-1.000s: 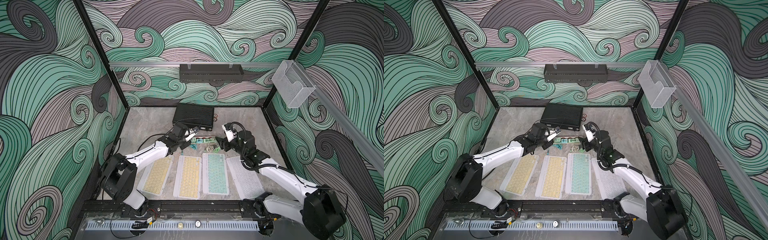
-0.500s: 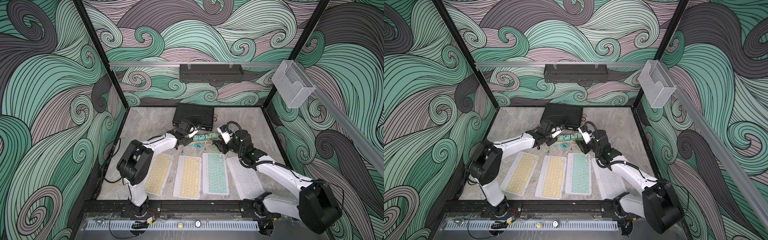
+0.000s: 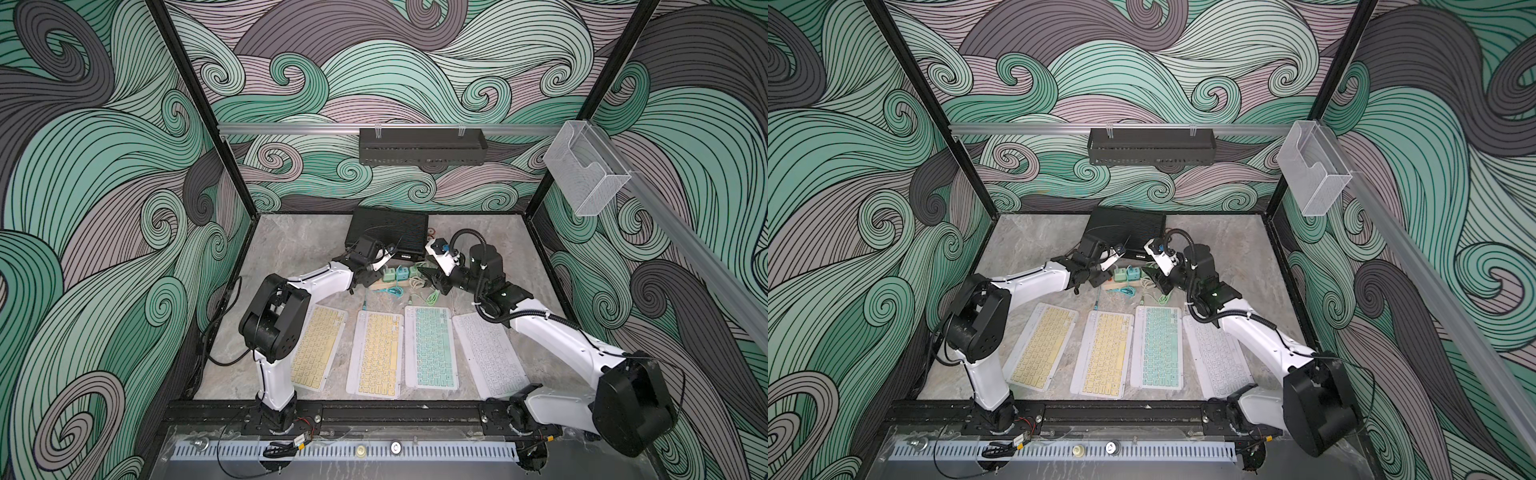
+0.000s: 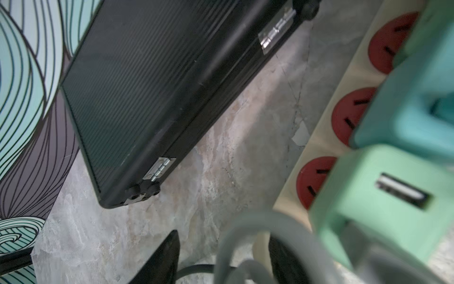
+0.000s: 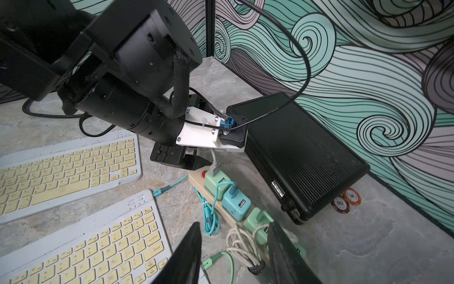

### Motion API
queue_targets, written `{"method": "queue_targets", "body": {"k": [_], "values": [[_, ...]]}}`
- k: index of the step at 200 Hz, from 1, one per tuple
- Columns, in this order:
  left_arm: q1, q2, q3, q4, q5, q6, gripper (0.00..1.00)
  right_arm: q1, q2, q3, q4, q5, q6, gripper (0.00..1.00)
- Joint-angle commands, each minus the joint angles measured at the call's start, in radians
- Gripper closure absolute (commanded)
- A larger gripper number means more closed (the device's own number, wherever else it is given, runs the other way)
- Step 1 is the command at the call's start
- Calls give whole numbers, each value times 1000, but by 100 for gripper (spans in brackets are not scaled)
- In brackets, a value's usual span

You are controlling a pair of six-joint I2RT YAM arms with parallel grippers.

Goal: Unplug the wireless keyboard
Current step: Adjust the socket at the center of the board.

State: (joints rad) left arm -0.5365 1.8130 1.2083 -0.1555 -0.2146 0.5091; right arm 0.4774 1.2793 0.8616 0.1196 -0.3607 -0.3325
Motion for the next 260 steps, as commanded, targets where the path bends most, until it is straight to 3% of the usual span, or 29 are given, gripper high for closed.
{"method": "queue_targets", "body": {"k": [1, 35, 56, 64, 71, 87, 108, 142, 181, 229, 260], "values": [[6, -134, -56, 58, -12, -68, 31, 1, 7, 57, -120, -42, -156, 50], [25, -292, -242, 206, -77, -249, 27, 1, 76, 253, -394, -22, -332, 50], [29, -314, -286, 202, -256, -422, 23, 3, 170, 443, -645, -79, -396, 55], [28, -315, -283, 149, -319, -519, 13, 3, 211, 514, -739, -106, -429, 56], [29, -318, -294, 124, -345, -581, 12, 3, 243, 573, -807, -116, -451, 56], [43, -343, -351, 128, -248, -629, 12, 3, 306, 671, -906, -120, -478, 56], [99, -409, -397, 165, -113, -714, 3, 26, 364, 749, -967, -92, -503, 54], [123, -482, -465, 220, -109, -813, 1, 112, 447, 850, -1060, 53, -579, 48], [122, -435, -421, 175, -50, -832, 1, 202, 634, 1062, -1247, 207, -648, 47], [124, -411, -412, 168, -50, -857, 1, 243, 910, 1415, -1515, 269, -689, 51], [124, -411, -415, 172, -52, -861, 2, 262, 981, 1485, -1542, 286, -708, 48]]}}
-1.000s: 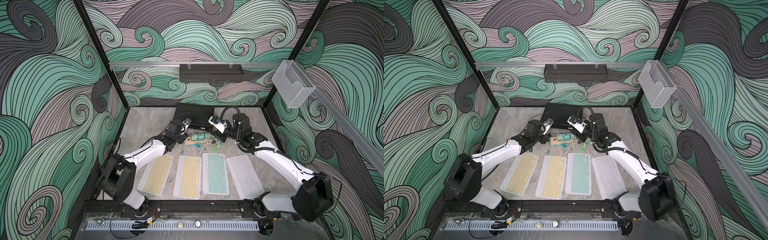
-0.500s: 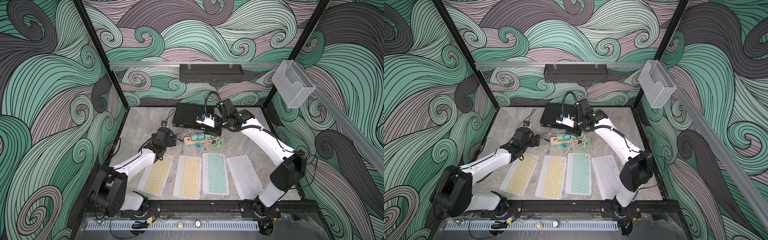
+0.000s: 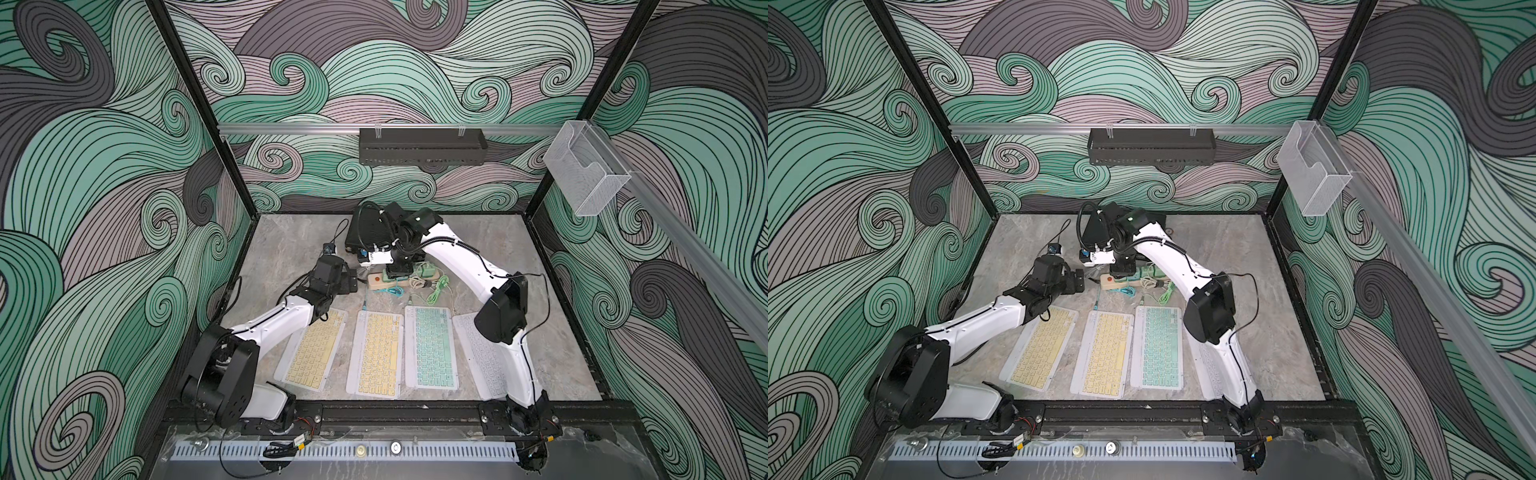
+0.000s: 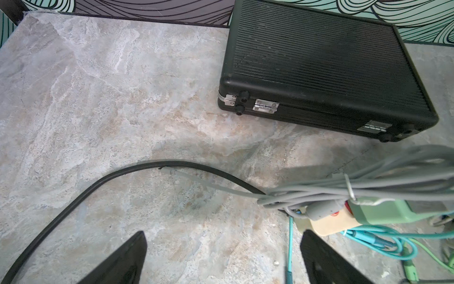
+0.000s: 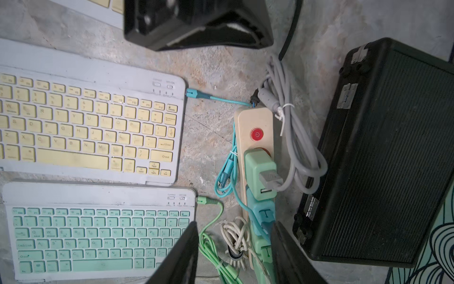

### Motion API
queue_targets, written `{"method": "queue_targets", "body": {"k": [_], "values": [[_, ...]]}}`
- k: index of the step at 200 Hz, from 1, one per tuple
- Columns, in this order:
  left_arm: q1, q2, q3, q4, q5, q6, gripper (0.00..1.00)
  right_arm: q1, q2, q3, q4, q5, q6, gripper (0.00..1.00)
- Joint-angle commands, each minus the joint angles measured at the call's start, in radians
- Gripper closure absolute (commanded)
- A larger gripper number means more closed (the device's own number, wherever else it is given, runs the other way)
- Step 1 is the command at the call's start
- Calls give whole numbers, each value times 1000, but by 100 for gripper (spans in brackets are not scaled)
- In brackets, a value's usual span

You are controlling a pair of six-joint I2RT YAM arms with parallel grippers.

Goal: Unplug the wireless keyboard
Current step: Adjust the socket at the center of the board, then remove the plug from the socket.

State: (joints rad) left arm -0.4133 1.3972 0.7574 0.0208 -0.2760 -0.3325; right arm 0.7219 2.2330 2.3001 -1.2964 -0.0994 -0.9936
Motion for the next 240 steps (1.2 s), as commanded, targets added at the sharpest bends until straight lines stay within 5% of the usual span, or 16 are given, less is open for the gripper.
{"method": "queue_targets", "body": {"k": [1, 83, 158, 240], "values": [[1, 5, 37, -5, 9, -19, 1, 17, 28, 47, -126, 23, -48, 48], [1, 5, 36, -1, 16, -19, 1, 17, 189, 230, -83, 95, 5, 40], [1, 13, 37, 4, 21, -12, 2, 4, 241, 220, -55, 149, 38, 42], [0, 44, 48, 5, 31, -11, 2, -33, 164, 223, -28, 139, 122, 41]]}}
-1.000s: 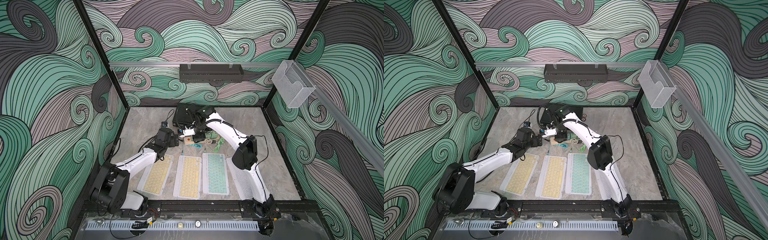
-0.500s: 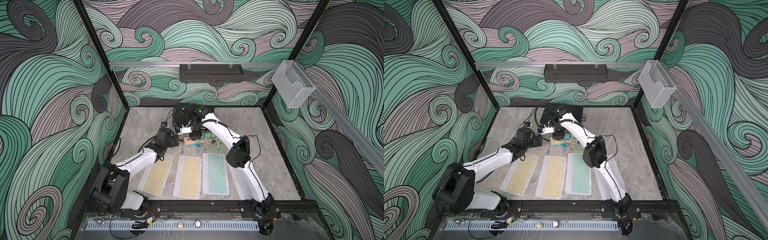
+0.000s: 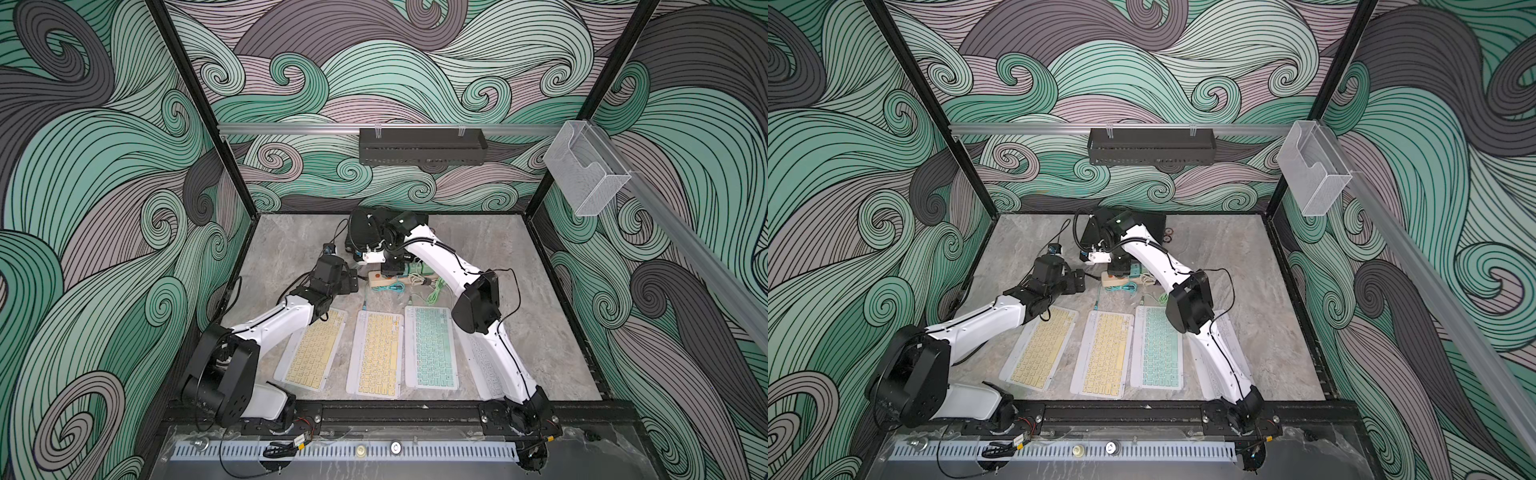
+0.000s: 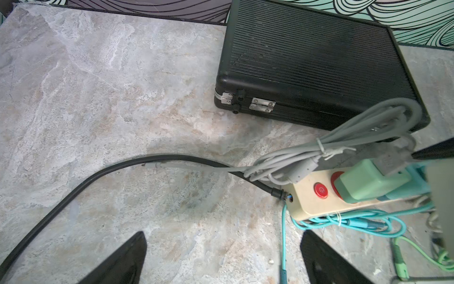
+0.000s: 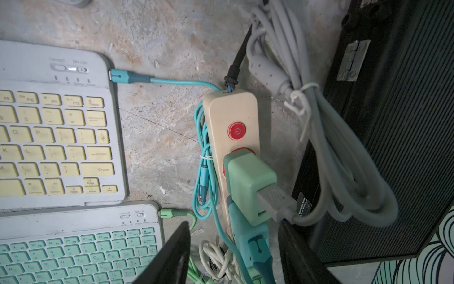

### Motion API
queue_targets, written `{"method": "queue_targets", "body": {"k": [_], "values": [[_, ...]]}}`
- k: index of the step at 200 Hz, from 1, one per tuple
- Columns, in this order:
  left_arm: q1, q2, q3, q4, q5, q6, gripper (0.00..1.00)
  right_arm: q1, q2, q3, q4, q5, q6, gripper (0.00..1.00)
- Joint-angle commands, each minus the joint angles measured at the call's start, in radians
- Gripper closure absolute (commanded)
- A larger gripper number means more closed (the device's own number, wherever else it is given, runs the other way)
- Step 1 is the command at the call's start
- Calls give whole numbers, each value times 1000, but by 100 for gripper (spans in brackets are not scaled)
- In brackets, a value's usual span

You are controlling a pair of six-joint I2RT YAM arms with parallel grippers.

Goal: Unplug the wireless keyboard
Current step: Remove the plug from the socket.

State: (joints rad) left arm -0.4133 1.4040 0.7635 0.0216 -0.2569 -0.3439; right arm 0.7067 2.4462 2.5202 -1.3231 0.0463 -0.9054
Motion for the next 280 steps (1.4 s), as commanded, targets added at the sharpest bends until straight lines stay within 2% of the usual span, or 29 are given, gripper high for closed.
{"method": "queue_targets", "body": {"k": [1, 62, 142, 280], "values": [[1, 39, 41, 5, 12, 1, 2, -18, -50, 1, -1, -7, 35, 41], [1, 46, 40, 10, 15, 1, 2, -33, -35, -5, 43, -84, 33, 33], [1, 74, 50, 17, 26, 1, 2, -32, 53, 6, 57, -131, 13, 33], [0, 106, 64, 18, 44, -4, 3, -19, 105, -10, 56, -136, -13, 49]]}}
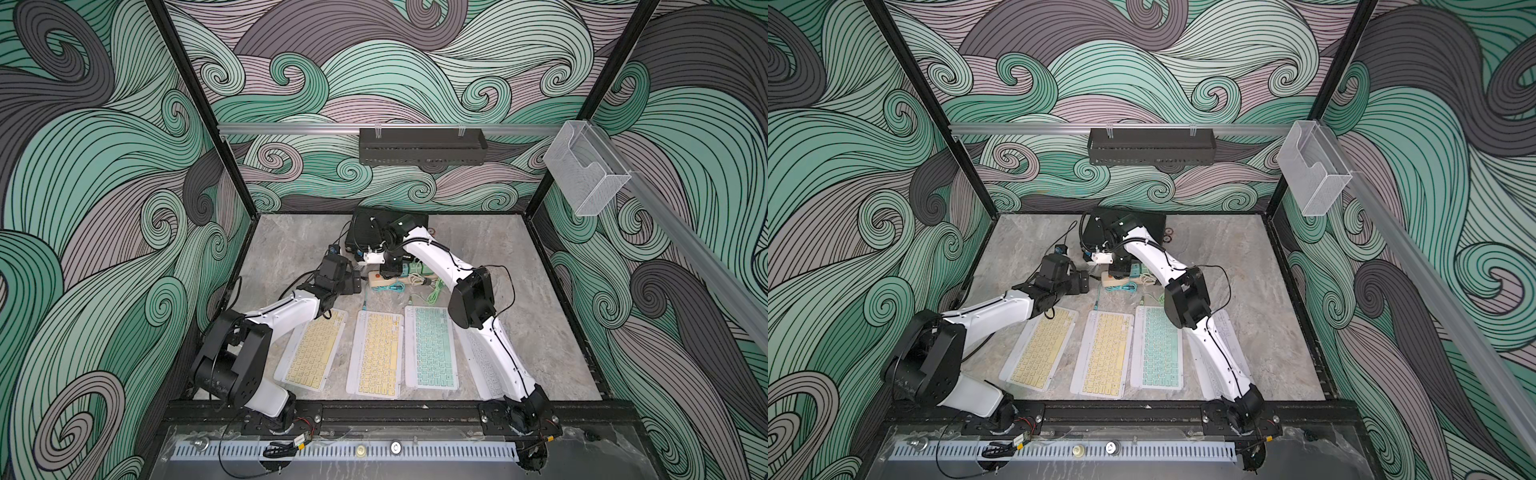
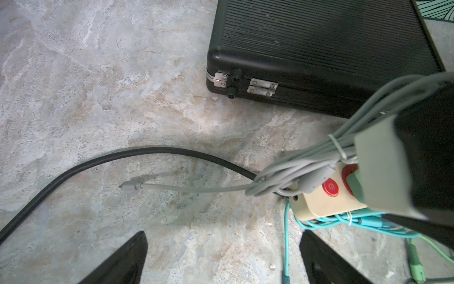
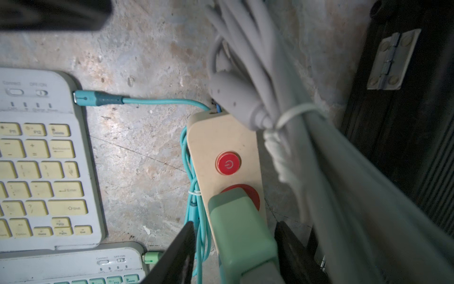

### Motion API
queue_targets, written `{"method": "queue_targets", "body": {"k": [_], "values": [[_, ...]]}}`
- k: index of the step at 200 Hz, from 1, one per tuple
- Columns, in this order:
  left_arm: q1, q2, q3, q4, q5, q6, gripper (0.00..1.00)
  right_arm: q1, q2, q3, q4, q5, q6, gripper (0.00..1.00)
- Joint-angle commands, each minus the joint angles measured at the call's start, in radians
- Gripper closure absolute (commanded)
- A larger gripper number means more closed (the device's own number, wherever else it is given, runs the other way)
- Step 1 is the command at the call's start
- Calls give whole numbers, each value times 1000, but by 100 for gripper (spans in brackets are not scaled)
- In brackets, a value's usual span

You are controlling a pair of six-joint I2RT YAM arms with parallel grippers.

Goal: Unplug the wireless keyboard
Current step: Remove the plug from the socket.

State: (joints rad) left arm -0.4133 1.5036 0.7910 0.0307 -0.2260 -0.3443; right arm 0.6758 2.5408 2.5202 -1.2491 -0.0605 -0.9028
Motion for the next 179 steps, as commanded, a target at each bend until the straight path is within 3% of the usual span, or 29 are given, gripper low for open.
{"method": "queue_targets", "body": {"k": [1, 65, 118, 179], "values": [[0, 5, 36, 10, 14, -4, 2, 11, 11, -10, -17, -28, -16, 49], [1, 4, 36, 9, 16, -1, 2, 19, 6, -29, -18, -5, -19, 65], [1, 6, 37, 13, 46, 0, 4, 16, 5, 44, -9, 8, 34, 87], [1, 36, 63, 8, 111, 9, 10, -5, -11, 73, 40, -4, 123, 95]]}}
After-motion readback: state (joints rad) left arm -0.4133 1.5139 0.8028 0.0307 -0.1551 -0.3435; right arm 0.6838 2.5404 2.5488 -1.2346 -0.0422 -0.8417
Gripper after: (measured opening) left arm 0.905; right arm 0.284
